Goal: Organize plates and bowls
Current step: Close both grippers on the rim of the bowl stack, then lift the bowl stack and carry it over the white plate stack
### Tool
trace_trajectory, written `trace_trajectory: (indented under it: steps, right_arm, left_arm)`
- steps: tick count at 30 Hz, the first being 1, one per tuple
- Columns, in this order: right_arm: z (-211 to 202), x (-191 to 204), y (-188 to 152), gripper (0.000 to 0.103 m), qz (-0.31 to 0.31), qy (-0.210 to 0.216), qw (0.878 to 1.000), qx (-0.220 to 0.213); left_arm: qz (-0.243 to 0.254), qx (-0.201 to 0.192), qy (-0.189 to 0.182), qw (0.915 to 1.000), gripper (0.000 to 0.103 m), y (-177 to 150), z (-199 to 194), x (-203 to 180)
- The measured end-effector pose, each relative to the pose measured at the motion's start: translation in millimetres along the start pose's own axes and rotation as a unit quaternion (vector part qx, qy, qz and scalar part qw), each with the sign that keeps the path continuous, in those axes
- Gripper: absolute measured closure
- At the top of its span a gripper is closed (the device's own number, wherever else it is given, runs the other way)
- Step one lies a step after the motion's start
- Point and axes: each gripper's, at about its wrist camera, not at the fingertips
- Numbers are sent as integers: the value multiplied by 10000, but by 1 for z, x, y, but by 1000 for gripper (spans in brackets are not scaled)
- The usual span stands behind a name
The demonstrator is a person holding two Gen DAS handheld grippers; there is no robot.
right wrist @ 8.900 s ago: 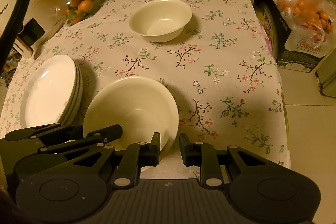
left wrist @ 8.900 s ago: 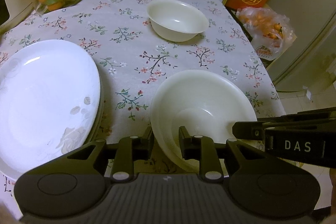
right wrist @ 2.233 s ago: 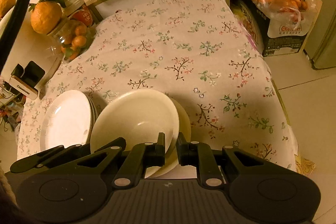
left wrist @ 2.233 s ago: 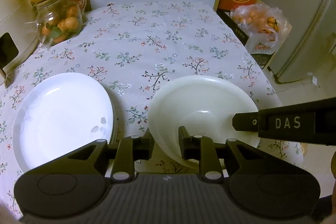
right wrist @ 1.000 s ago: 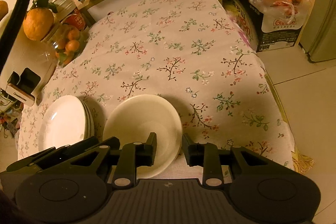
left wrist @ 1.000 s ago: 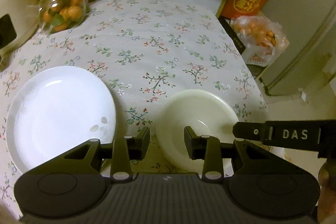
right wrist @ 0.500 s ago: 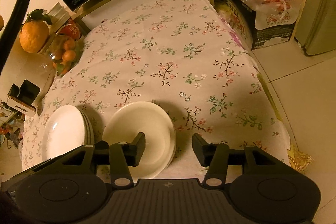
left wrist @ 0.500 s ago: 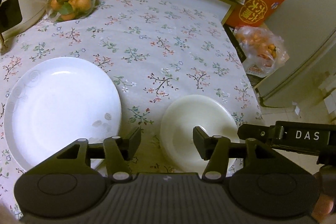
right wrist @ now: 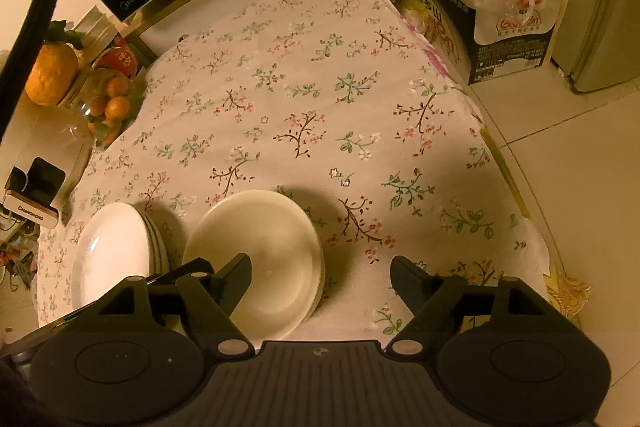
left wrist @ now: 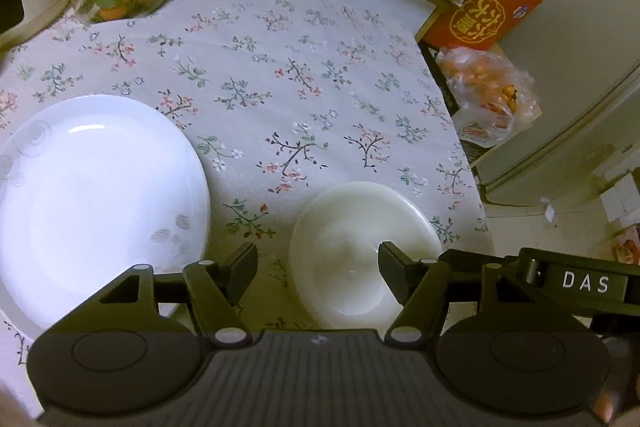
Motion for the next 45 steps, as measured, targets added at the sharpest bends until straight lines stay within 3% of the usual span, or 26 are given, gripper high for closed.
trace_trajectory:
  steps: [9, 17, 29, 34, 45]
  right_arm:
    - [8, -1, 0, 26, 126, 42, 9999, 100]
    - [20, -3, -1, 35, 290, 153, 9991, 280]
    - [45, 1, -6, 56, 252, -99, 9984, 502]
    - [49, 3, -8, 86, 202, -70, 9983, 535]
    - [49, 6, -10, 89, 82, -164, 9987, 478]
  left_arm:
    - [-56, 99, -38, 9999, 44, 1, 10, 4]
    - [65, 239, 54, 9997, 63, -4, 22, 0]
    - [327, 332, 280, 9985, 72, -9, 35, -3]
    - [534, 269, 364, 9975, 81, -10, 35, -8]
    - [587, 161, 421, 9973, 83, -10, 30, -14]
Point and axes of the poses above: each gripper's, at about its wrist camera, not at the fingertips, and z roughly the way its jaws point, x to its left, y to its top, and after that the axes turned 5 degrees about y, right-handed
